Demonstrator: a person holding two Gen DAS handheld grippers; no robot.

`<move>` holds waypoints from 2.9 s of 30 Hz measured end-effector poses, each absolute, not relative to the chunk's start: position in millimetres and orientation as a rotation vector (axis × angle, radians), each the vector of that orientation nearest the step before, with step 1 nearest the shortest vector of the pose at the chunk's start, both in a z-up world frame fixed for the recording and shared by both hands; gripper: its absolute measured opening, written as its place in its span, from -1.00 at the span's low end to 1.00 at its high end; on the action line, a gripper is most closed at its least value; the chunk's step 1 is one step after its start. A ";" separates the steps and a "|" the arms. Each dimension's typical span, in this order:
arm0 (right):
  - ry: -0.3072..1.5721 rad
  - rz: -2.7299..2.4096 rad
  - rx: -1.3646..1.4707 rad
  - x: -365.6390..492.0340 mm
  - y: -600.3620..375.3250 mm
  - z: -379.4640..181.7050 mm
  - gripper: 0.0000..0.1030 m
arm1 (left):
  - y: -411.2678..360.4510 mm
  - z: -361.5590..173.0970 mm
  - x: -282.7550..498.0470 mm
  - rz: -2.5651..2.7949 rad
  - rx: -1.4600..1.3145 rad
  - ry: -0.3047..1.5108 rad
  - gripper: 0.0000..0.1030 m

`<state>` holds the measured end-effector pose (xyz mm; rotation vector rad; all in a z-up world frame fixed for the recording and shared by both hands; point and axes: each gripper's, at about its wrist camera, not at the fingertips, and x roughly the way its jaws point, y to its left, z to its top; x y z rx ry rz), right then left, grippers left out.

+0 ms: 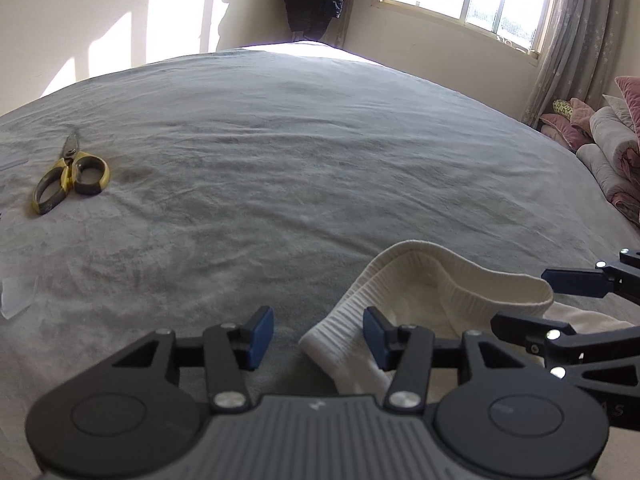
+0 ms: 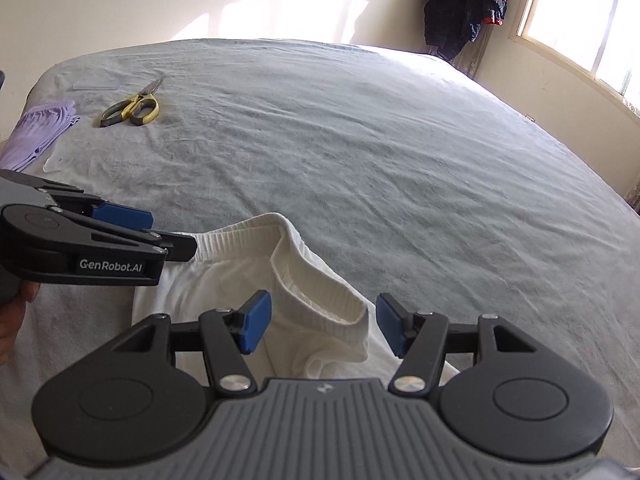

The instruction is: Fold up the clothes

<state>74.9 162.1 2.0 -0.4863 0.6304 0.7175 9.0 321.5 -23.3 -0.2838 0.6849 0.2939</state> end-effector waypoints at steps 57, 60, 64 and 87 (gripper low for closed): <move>0.609 0.842 -0.502 29.4 178.9 12.5 -0.86 | 348.0 -49.8 13.0 -0.255 -0.994 0.701 0.22; 0.606 0.845 -0.504 27.0 178.4 12.3 -0.86 | 339.7 -53.0 17.5 -0.255 -1.013 0.710 0.18; 0.617 0.841 -0.475 25.1 174.7 7.3 -0.86 | 333.7 -58.1 22.9 -0.194 -1.034 0.723 -0.62; 0.907 0.573 0.830 79.4 7.4 -38.7 -0.02 | 342.5 -52.1 17.8 -0.127 -1.089 0.643 -0.87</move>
